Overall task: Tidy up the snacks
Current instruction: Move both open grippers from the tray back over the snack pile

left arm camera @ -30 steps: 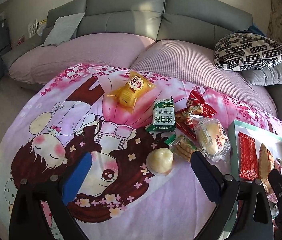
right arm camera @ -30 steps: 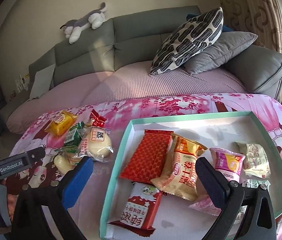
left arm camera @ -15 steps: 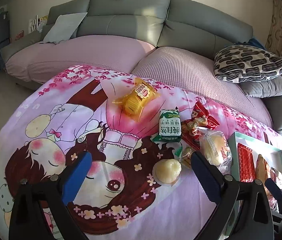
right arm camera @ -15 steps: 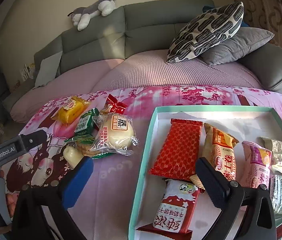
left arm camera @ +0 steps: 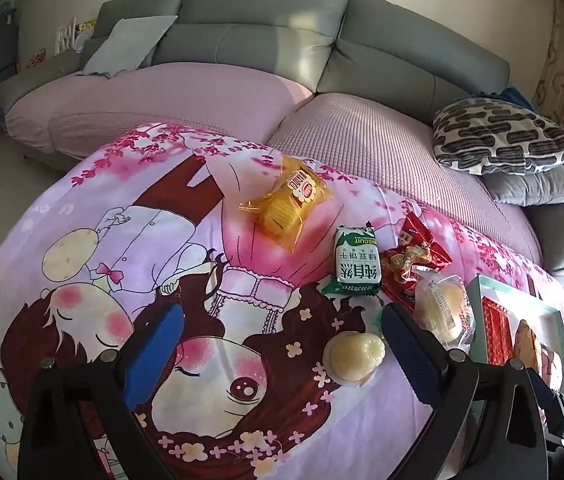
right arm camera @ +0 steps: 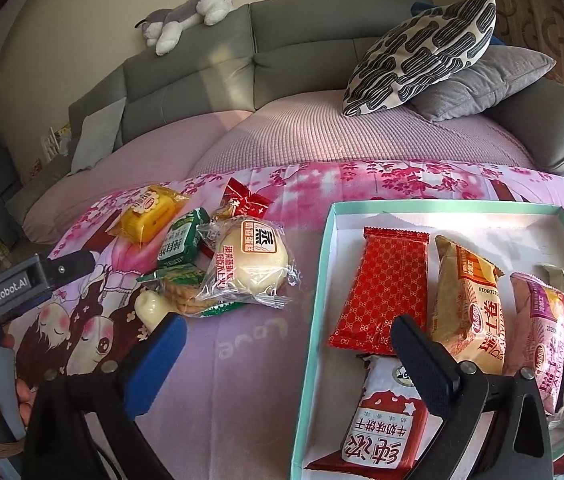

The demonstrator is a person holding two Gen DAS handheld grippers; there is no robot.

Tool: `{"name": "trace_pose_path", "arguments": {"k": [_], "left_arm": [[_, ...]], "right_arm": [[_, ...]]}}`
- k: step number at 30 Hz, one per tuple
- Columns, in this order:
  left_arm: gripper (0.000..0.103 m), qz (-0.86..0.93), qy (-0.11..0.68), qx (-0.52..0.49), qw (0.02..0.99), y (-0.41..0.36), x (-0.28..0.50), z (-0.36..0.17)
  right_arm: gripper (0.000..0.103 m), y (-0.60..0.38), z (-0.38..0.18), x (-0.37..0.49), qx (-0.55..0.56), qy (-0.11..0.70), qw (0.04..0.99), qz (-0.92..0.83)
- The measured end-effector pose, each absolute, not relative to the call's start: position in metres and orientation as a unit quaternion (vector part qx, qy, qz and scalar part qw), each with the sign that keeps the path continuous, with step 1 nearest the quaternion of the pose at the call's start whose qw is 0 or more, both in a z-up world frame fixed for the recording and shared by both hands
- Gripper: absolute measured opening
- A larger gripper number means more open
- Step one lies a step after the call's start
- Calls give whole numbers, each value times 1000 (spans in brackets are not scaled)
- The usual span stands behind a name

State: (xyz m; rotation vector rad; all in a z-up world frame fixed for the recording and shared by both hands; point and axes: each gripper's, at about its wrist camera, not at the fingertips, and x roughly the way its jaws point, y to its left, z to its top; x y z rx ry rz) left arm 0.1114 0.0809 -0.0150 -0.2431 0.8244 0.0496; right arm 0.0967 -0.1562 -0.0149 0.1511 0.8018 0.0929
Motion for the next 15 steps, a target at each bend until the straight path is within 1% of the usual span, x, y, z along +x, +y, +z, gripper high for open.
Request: {"name": "trace_pose_path", "arguments": {"k": [9,15], "left_arm": [[99,7,421,-110,900,73,120,-24],[99,-12,429,-131,894,65,123,-30]], "right_arm": [[103,-164,-14,108,105,401,909,50],[97,-161,-5,130,116,412,900,79]]}}
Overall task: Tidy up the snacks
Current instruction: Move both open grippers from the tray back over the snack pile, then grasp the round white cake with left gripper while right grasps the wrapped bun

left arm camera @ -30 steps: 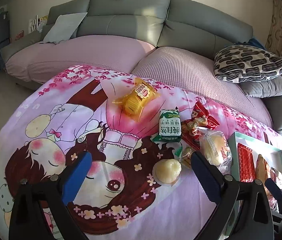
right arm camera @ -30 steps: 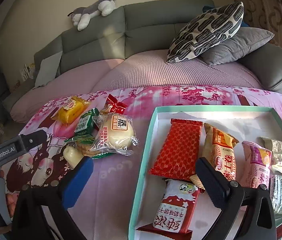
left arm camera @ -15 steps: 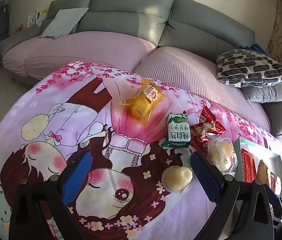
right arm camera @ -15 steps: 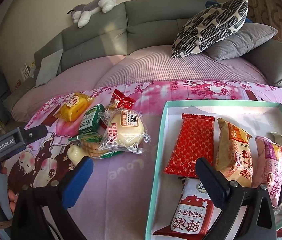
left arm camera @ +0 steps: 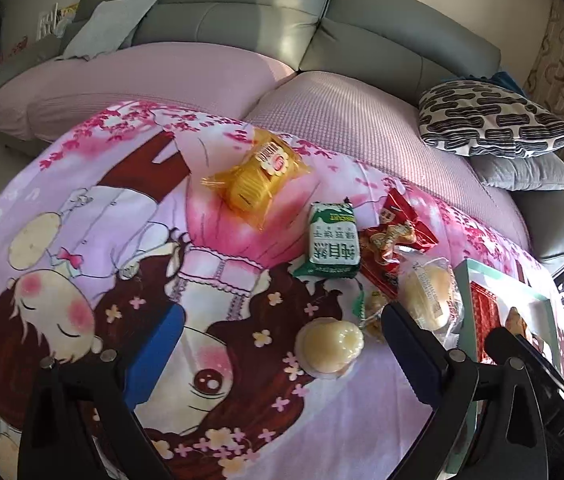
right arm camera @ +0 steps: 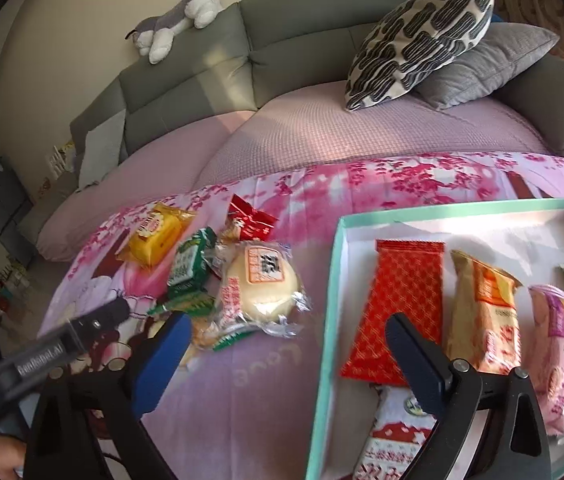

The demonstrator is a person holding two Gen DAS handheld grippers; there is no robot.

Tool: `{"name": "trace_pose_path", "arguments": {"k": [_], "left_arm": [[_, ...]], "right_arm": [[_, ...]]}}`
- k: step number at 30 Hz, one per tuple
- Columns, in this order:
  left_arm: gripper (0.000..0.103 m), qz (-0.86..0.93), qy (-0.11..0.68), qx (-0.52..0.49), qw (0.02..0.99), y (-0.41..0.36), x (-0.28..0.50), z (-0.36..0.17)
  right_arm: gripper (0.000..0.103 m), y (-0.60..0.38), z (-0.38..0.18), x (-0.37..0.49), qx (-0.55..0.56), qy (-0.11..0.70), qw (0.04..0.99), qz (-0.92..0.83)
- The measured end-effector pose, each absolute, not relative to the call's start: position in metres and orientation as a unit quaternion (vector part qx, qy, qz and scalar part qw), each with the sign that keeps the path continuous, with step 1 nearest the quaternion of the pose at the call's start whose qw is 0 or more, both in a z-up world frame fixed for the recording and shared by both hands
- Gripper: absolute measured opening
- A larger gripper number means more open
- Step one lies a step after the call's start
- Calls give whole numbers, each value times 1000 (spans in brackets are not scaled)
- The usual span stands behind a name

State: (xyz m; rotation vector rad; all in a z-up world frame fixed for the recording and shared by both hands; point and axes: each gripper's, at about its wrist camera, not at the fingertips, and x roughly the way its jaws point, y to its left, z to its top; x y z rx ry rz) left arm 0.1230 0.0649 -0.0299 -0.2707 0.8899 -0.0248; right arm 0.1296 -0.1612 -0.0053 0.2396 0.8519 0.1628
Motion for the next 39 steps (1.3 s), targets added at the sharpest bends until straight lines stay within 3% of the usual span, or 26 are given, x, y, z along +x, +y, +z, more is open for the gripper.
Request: {"name": "trace_pose_path", "arguments": {"k": [11,17,20,23,32,34,36,39], "left_arm": [[99,-39,465,-113,877,50,131,-52],[92,-62,475,-101,872,39,134,-57],[89,-68,486,-92,866,34,135,-62],[75,-60,498,-79,861,30,137,-68],[69,-49,492,-31,869,20,136,-72],[64,-48,488,-37,871,22,136,-72],[53,-42,485,-41,872,26,137,-71],[48,-41,482,-53,874,32,139,-71]], "right_arm": [[73,-141,-4,168,78,438,888,116],[61,-133,-19,182,72,460,876,127],[59,-131,-26,186,64,469,873,121],[57,-132,-29,188,60,472,872,116],[57,-131,-34,191,52,475,871,113],[57,-130,-36,192,49,476,871,113],[57,-128,-37,194,43,476,871,113],[58,-127,-38,195,40,477,871,112]]}}
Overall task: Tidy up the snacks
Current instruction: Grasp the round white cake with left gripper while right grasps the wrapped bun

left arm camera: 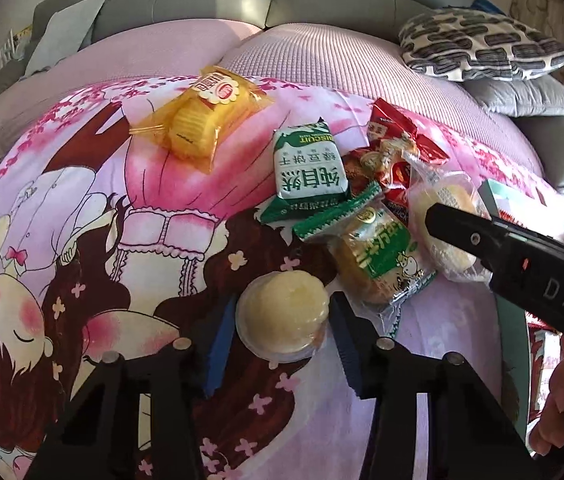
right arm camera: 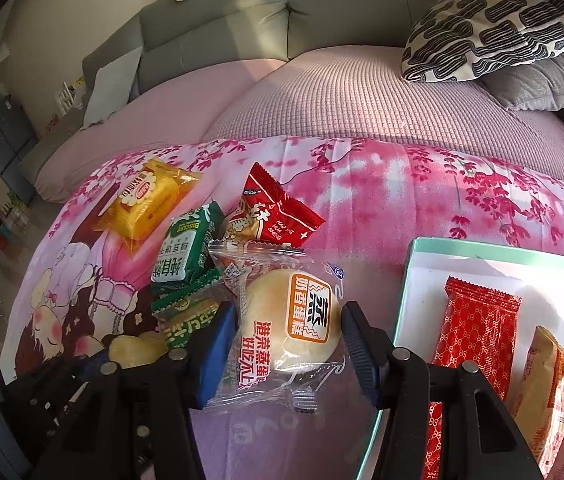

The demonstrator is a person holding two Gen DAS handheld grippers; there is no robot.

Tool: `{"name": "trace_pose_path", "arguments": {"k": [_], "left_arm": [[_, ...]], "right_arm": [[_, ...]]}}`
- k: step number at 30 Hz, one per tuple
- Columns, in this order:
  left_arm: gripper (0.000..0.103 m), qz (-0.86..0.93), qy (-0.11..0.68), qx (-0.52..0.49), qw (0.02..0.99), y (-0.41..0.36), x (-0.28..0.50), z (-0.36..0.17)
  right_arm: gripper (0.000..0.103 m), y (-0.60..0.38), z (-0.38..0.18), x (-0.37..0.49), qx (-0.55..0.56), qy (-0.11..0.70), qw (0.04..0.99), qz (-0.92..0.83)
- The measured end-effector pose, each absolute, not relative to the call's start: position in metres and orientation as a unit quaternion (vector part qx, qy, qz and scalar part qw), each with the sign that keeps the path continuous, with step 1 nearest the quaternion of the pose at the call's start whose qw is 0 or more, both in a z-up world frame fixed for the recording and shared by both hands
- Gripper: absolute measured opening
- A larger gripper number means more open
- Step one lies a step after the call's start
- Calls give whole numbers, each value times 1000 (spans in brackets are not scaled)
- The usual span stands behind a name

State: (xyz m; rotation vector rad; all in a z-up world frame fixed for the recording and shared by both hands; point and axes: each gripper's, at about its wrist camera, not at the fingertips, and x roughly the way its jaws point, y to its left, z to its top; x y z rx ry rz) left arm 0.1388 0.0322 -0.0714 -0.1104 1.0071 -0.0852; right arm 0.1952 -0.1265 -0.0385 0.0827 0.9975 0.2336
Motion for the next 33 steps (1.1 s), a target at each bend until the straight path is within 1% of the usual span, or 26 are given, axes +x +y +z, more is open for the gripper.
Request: {"name": "trace_pose_path", "arguments": {"k": [2,13,33], "left_arm": [[45,-39,480,-55,875,34,139,-71],[44,-46,482,-75,872,39,140,-69],[44,-40,460,-109,880,56,134,-51]], "right_arm": [[58,-126,-40,196,39,478,871,111],[57,-122,-41,190,29,471,875,112],[52,-137,-19,143,81,441,886,121]]}}
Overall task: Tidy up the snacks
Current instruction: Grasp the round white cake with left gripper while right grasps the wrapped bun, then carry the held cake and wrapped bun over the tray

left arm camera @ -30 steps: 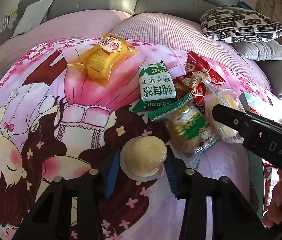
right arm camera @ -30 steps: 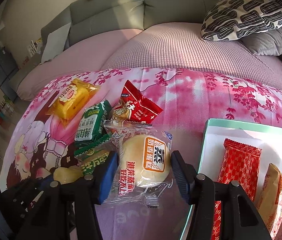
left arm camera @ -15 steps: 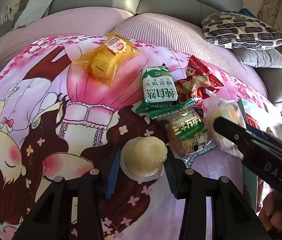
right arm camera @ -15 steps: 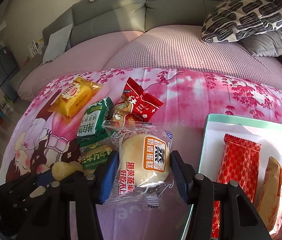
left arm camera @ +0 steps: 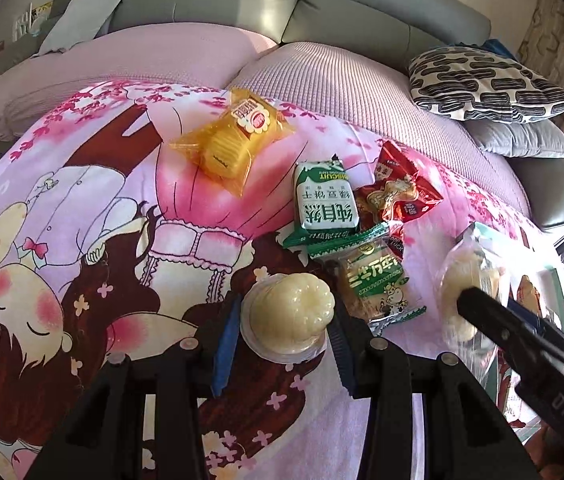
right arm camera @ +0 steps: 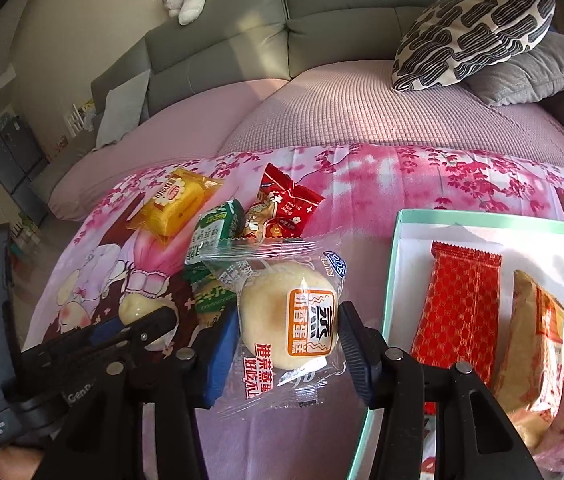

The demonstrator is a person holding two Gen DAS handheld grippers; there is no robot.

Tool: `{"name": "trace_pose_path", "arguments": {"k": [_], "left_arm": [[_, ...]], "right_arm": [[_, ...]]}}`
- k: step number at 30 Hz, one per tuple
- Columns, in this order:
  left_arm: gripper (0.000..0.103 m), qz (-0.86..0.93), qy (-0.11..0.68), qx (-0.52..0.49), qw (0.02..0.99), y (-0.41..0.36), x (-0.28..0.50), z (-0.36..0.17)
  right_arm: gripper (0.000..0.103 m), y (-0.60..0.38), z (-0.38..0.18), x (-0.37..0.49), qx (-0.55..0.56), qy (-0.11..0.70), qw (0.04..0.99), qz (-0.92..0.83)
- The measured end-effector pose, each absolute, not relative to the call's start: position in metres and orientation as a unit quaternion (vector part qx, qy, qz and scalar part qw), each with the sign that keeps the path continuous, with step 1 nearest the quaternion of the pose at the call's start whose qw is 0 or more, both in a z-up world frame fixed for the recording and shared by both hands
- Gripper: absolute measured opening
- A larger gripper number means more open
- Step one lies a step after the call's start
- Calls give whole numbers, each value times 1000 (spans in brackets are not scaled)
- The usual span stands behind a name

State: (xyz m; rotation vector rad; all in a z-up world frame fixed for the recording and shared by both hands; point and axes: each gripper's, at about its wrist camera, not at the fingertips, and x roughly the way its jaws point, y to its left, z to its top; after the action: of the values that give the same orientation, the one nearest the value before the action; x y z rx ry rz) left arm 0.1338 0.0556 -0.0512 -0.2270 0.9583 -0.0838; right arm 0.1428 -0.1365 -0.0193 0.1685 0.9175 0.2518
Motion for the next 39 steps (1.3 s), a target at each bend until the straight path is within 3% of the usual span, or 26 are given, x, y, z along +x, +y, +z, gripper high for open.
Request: {"name": "trace_pose_path", "arguments": {"k": [22,39], "left_arm": [[44,-51,418,-113,900,46,123,-18],[44,-110,402,-88,905,-12,128,0]], "right_arm": [[52,-158,13,109,133,402,896,132],[52,-284,33,94,207,348,914,8]]}}
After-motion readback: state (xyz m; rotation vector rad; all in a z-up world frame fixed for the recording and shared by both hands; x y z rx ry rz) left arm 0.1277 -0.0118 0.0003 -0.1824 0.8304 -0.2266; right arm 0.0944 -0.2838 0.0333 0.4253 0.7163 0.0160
